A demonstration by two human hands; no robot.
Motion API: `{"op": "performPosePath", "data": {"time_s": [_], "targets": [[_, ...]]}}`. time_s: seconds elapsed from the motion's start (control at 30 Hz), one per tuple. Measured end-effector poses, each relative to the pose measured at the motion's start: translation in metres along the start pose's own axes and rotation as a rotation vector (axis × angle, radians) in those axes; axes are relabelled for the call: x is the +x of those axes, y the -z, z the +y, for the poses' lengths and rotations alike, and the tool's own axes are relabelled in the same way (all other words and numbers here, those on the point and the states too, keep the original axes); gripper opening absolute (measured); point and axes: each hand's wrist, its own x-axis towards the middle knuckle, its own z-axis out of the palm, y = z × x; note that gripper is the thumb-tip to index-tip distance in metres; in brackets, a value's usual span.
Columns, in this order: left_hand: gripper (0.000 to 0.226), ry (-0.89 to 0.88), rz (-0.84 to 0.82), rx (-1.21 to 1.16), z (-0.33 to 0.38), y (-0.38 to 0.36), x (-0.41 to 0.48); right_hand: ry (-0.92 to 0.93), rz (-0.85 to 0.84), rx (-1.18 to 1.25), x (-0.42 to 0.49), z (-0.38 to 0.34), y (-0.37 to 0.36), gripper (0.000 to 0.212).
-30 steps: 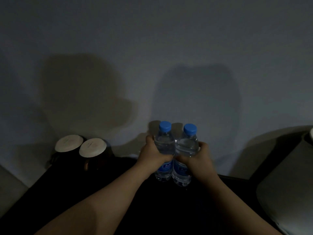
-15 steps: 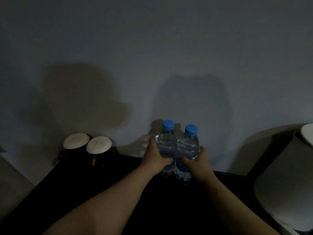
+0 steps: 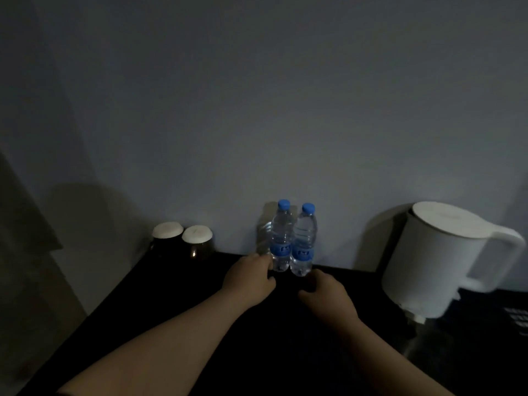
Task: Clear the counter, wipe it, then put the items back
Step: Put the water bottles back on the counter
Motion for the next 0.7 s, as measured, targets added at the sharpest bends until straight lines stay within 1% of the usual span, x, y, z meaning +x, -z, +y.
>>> {"op": "performPosePath", "data": {"time_s": [0.13, 0.27, 0.37, 0.5, 0.57, 0.63, 0.7], "targets": [[0.035, -0.085, -0.040, 0.100, 0.007, -0.001, -0.080, 0.027, 0.010, -0.037, -0.079, 0.003, -0.009, 0.032], [0.033, -0.137, -0.083, 0.098, 0.021, -0.009, -0.153, -0.003, 0.002, -0.057, -0.156, 0.019, -0.014, 0.018], [0.034, -0.173, -0.138, 0.069, 0.040, -0.024, -0.195, -0.042, -0.026, -0.062, -0.205, 0.041, -0.009, 0.009], [0.035, -0.270, -0.248, 0.065, 0.084, -0.049, -0.233, -0.164, -0.089, -0.040, -0.263, 0.083, 0.013, 0.009], [0.036, -0.327, -0.298, 0.055, 0.115, -0.062, -0.246, -0.165, -0.053, -0.099, -0.290, 0.110, 0.027, 0.010], [0.037, -0.387, -0.331, 0.050, 0.153, -0.076, -0.256, -0.161, 0.029, -0.173, -0.315, 0.140, 0.047, 0.012], [0.036, -0.458, -0.313, 0.061, 0.198, -0.091, -0.266, -0.197, 0.103, -0.202, -0.336, 0.171, 0.068, 0.006]]}}
